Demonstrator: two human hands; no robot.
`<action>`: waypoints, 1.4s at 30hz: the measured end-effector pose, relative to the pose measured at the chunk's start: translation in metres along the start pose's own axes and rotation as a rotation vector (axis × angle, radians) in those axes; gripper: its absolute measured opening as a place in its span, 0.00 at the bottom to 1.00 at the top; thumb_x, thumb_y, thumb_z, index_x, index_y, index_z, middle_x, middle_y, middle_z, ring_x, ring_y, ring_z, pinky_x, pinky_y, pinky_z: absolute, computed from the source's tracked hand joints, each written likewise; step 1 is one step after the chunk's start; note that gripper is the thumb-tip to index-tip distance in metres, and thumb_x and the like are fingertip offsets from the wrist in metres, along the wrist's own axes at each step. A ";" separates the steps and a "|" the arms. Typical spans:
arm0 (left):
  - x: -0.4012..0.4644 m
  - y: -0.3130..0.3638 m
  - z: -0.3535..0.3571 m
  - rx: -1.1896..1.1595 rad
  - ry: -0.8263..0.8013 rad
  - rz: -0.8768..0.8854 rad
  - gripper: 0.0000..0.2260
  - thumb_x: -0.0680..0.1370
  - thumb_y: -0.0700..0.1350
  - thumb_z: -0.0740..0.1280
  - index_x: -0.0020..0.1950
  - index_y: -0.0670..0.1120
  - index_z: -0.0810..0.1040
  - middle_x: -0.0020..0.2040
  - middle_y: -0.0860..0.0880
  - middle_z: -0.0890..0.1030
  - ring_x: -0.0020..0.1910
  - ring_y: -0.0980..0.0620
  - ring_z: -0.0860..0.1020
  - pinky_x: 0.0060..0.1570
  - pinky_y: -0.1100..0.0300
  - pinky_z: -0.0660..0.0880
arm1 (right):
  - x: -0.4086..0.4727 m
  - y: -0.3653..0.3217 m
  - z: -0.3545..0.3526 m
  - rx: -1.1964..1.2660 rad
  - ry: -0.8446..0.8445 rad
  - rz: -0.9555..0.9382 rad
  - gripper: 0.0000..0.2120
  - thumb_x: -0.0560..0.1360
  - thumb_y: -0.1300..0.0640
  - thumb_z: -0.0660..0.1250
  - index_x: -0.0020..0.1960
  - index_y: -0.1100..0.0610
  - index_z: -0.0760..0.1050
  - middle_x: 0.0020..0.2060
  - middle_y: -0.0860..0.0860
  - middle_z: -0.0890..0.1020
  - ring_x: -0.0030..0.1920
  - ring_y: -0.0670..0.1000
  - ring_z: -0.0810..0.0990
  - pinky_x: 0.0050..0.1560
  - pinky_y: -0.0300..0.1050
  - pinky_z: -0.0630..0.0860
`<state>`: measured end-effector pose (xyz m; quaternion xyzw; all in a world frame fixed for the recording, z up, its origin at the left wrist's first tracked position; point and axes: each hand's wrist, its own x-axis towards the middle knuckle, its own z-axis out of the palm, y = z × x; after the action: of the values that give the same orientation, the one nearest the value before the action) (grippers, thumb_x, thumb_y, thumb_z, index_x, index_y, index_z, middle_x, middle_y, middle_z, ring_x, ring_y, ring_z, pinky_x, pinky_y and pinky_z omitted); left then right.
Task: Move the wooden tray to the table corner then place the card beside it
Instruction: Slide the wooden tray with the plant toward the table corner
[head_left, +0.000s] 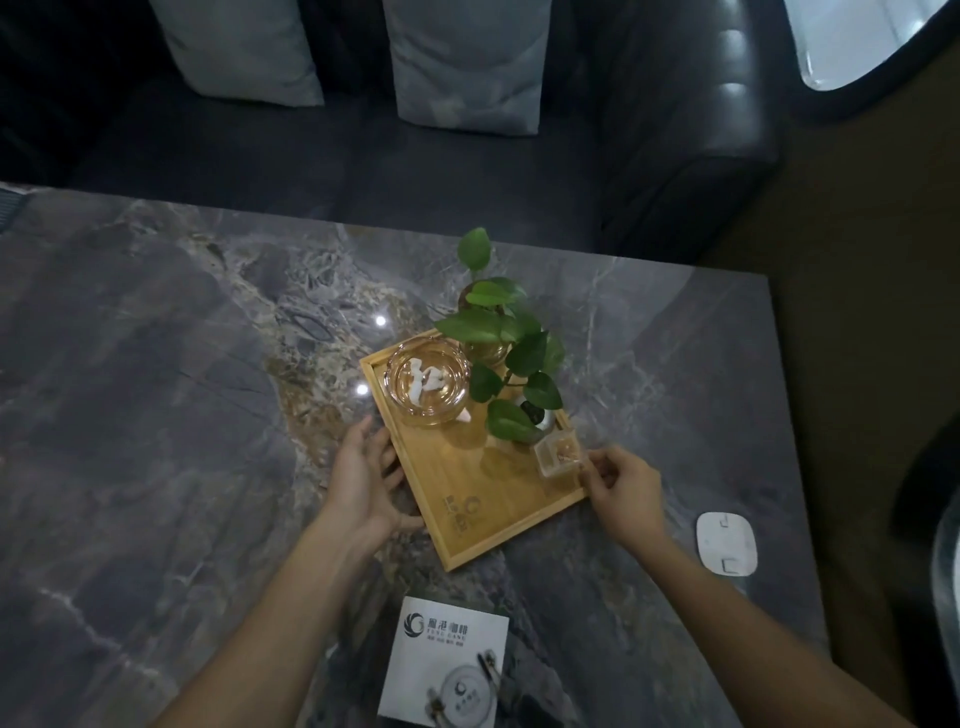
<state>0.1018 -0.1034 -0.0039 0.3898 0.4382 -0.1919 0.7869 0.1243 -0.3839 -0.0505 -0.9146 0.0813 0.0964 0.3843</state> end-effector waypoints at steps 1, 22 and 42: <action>-0.001 -0.001 0.002 0.003 -0.007 0.001 0.23 0.78 0.64 0.52 0.64 0.56 0.76 0.70 0.50 0.73 0.68 0.47 0.67 0.59 0.22 0.61 | 0.001 0.001 -0.001 0.004 0.001 0.001 0.03 0.73 0.62 0.71 0.44 0.55 0.81 0.36 0.49 0.83 0.35 0.39 0.78 0.36 0.34 0.73; 0.005 -0.010 0.052 0.043 -0.029 -0.014 0.21 0.77 0.60 0.57 0.62 0.53 0.79 0.68 0.49 0.75 0.69 0.46 0.68 0.61 0.22 0.62 | 0.027 0.028 -0.038 -0.013 0.028 0.037 0.02 0.74 0.60 0.70 0.44 0.55 0.82 0.34 0.49 0.82 0.34 0.44 0.78 0.39 0.44 0.75; 0.029 0.007 0.130 0.293 -0.057 0.048 0.13 0.77 0.59 0.58 0.52 0.56 0.78 0.63 0.51 0.77 0.62 0.48 0.72 0.58 0.33 0.65 | 0.032 0.052 -0.065 -0.093 0.115 0.127 0.02 0.73 0.59 0.69 0.44 0.57 0.80 0.34 0.49 0.81 0.34 0.48 0.77 0.31 0.37 0.67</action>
<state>0.1927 -0.1997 0.0155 0.5053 0.3736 -0.2459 0.7380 0.1508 -0.4687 -0.0493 -0.9284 0.1564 0.0715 0.3293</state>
